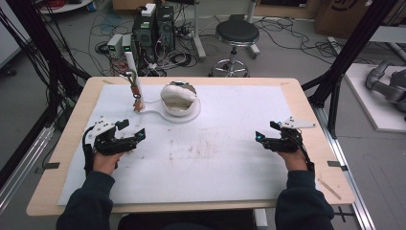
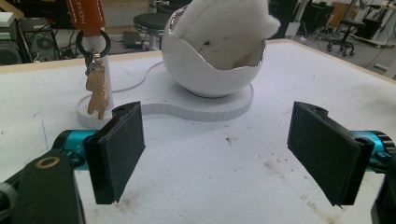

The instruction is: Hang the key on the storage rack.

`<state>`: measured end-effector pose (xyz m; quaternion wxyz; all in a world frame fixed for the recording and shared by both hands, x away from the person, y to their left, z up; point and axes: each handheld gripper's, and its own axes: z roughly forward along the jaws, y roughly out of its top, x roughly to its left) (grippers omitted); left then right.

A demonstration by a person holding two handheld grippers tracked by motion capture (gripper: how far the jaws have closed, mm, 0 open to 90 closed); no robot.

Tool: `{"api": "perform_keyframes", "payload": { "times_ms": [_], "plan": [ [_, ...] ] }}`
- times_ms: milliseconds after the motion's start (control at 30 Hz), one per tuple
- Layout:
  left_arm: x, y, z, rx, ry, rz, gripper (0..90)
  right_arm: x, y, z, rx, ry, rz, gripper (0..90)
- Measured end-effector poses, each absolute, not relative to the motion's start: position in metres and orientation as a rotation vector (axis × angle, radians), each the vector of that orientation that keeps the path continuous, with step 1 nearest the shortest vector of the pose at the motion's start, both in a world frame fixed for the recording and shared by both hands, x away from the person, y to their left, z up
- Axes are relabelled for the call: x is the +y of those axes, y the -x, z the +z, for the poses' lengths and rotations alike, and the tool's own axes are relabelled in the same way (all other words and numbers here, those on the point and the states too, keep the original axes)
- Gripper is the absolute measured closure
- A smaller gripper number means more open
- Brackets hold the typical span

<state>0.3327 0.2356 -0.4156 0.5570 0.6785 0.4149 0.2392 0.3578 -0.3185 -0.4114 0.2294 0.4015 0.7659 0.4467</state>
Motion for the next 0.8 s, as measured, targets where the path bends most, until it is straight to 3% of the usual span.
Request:
{"api": "perform_keyframes", "payload": {
  "times_ms": [800],
  "plan": [
    [0.2410,-0.3358,-0.4193,1.026,-1.590,0.568,18.8,-0.3196,-0.3602,-0.4133,2.111,-1.115,1.226,21.8]
  ]
}}
